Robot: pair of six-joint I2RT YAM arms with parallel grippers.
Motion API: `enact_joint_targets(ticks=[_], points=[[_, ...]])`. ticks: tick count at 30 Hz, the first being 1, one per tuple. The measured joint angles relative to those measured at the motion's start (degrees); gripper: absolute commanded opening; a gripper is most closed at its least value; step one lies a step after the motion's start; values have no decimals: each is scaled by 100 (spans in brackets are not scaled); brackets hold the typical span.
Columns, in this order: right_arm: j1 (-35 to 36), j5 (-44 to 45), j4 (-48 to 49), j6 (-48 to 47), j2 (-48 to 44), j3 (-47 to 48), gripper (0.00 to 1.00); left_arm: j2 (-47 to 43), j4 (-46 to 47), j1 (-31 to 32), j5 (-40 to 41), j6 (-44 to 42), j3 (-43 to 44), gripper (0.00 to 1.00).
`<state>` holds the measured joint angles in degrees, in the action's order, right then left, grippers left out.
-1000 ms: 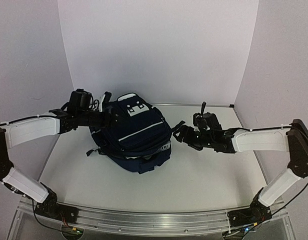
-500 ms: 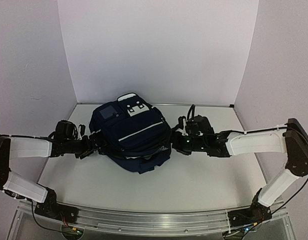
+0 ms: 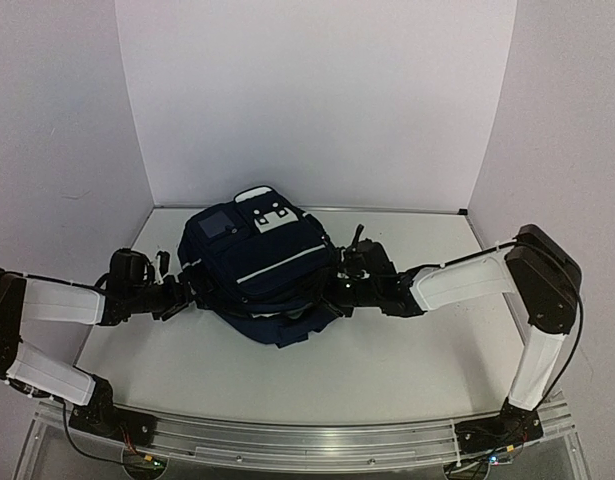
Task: Pack the student bag
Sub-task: Zip the student bag at the center of the board.
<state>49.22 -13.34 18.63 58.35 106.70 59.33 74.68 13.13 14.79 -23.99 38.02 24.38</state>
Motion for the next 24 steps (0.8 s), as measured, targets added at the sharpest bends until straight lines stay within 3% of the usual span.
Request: enact_joint_targets(ticks=[4,6,14,24], points=[[4,13,136,86,162,203,7,-9,140,-2,-29,-38,-98,79],[-20,14,196,113,187,218,1,-59,199,-8,-79,-88,-136,79],[-685,-303,235,106,238,218,0,-147,497,19,-454,-384,-240,70],[-1346,-456,232,-61,333,319,0,769,680,892,-430,-877,101,43]])
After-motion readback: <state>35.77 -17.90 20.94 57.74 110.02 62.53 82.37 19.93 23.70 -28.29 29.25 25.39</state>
